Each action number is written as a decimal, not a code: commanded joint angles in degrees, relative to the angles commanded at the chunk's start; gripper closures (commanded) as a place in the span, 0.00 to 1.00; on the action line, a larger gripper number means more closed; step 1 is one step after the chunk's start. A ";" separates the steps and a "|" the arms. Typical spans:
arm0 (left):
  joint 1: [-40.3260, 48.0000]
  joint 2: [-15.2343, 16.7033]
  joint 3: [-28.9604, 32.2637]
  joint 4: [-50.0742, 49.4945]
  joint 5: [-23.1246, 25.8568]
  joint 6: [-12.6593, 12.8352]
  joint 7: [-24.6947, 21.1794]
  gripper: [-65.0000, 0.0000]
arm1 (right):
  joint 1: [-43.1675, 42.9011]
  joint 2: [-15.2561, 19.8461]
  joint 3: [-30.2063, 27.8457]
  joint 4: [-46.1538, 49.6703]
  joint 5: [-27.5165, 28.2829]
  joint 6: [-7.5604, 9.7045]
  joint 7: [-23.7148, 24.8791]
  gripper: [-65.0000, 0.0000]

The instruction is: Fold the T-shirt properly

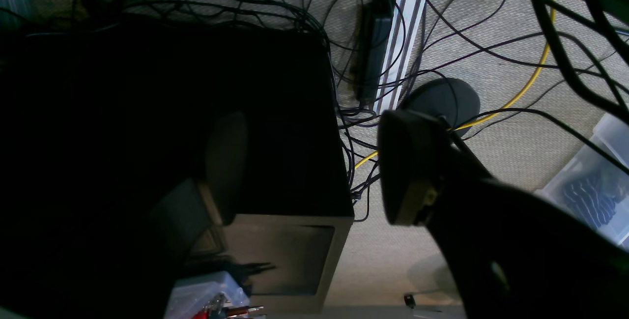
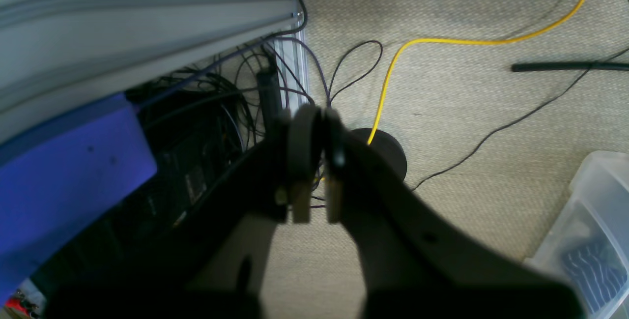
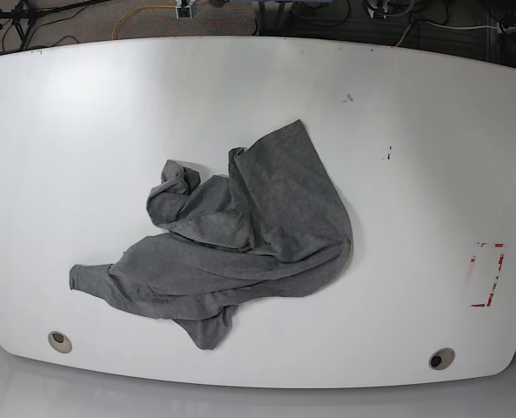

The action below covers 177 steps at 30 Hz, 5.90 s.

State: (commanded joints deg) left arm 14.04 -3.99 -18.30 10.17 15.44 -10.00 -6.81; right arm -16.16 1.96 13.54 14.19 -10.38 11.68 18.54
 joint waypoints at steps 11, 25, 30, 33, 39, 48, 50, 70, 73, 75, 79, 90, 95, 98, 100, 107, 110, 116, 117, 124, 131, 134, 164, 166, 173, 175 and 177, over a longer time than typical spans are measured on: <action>1.00 -0.15 0.02 0.41 -0.18 -0.59 0.00 0.40 | -0.15 -0.04 -0.10 0.05 -0.04 -0.48 -0.11 0.94; 2.99 -0.30 0.06 5.75 -0.38 -3.72 0.78 0.40 | -0.35 -0.32 0.05 0.16 -0.03 -0.45 -0.31 0.94; 2.54 0.02 -0.08 5.30 -0.10 -2.99 0.61 0.40 | -0.36 -0.33 0.05 0.70 0.13 -0.16 -0.58 0.94; 2.03 0.05 -0.14 4.66 0.02 -2.73 0.48 0.40 | -0.14 -0.38 0.11 0.70 0.08 0.01 -0.62 0.94; 1.04 0.08 0.26 2.90 0.24 -2.33 -0.05 0.40 | -0.50 -0.58 0.27 0.67 0.18 0.06 -0.52 0.94; 2.62 0.02 2.69 4.08 0.22 -2.15 -1.13 0.39 | -3.25 -1.27 0.42 3.49 0.18 -0.06 -0.46 0.94; 3.53 0.02 3.34 5.17 0.25 -2.17 -1.41 0.39 | -4.04 -1.42 0.38 4.61 0.09 0.00 -0.54 0.94; 16.12 0.34 2.98 21.12 -2.50 -3.38 -2.12 0.39 | -13.45 -1.50 0.86 14.99 -0.28 0.12 -0.04 0.94; 17.53 0.29 2.74 23.50 -4.34 -3.51 -2.38 0.39 | -15.07 -1.60 1.06 17.94 -0.19 0.08 -0.06 0.94; 18.55 0.22 2.62 25.23 -5.39 -3.58 -2.51 0.39 | -16.11 -1.68 1.15 19.65 -0.19 0.10 0.02 0.94; 22.45 0.00 2.56 32.15 -6.64 -3.86 -2.03 0.39 | -20.34 -1.80 0.88 25.67 -0.09 0.19 0.33 0.95; 34.22 0.95 2.86 50.78 -3.73 -3.72 -1.34 0.39 | -28.91 -2.71 0.55 37.92 0.14 0.49 -0.02 0.94; 36.81 1.24 2.80 55.28 -3.89 -3.70 -0.84 0.39 | -30.98 -3.20 0.53 40.99 0.07 0.52 0.11 0.95; 38.05 1.40 2.68 57.60 -3.91 -3.68 -0.46 0.39 | -32.06 -3.58 0.59 42.67 0.01 0.58 0.23 0.95; 38.75 1.57 2.73 59.09 -3.84 -3.67 -0.39 0.39 | -32.68 -3.66 0.52 43.50 0.10 0.56 0.14 0.95; 41.10 1.41 2.74 64.74 -4.59 -3.86 -0.54 0.40 | -35.53 -3.96 0.74 47.83 0.58 0.60 -0.70 0.95; 41.60 1.23 2.73 65.89 -4.86 -3.93 -0.65 0.40 | -36.52 -3.98 0.78 49.18 0.66 0.65 -0.81 0.95; 43.20 1.78 2.65 69.73 -5.37 -3.82 0.27 0.40 | -38.47 -4.08 0.77 53.45 1.21 0.74 -0.79 0.95; 43.45 1.78 2.63 70.24 -5.40 -3.82 0.27 0.40 | -38.79 -4.08 0.78 54.04 1.33 0.74 -0.83 0.95; 45.50 2.10 2.34 74.03 -5.59 -3.87 0.27 0.40 | -40.94 -4.20 0.74 58.18 2.31 0.72 -1.03 0.95; 47.25 2.01 2.32 77.54 -6.83 -3.80 0.57 0.40 | -42.93 -4.11 0.80 62.21 2.35 0.82 -0.63 0.95; 47.92 1.83 2.38 78.83 -7.86 -3.73 0.71 0.40 | -43.51 -4.13 0.87 63.52 2.25 0.84 -0.51 0.95; 53.86 -0.37 1.91 91.32 -25.59 -3.99 1.75 0.40 | -52.47 -5.28 1.22 80.83 2.63 0.74 -0.52 0.94; 54.25 -0.39 1.95 91.89 -25.45 -3.86 1.73 0.40 | -52.91 -5.32 1.23 81.31 2.69 0.72 -0.66 0.94; 55.51 -0.37 2.44 93.73 -24.36 -4.09 1.49 0.40 | -53.95 -5.31 1.02 82.47 2.79 0.79 -1.17 0.93; 56.15 -0.12 2.37 94.92 -24.20 -4.07 1.47 0.40 | -54.75 -5.47 1.14 83.45 2.82 0.72 -1.10 0.93; 56.78 0.09 2.26 96.17 -24.19 -3.99 1.50 0.39 | -55.54 -5.68 1.33 84.51 2.82 0.68 -0.91 0.93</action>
State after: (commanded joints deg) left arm 70.82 -3.89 -16.04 106.34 -8.76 -13.99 -5.31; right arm -71.70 -3.72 14.87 98.69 -7.56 12.36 17.63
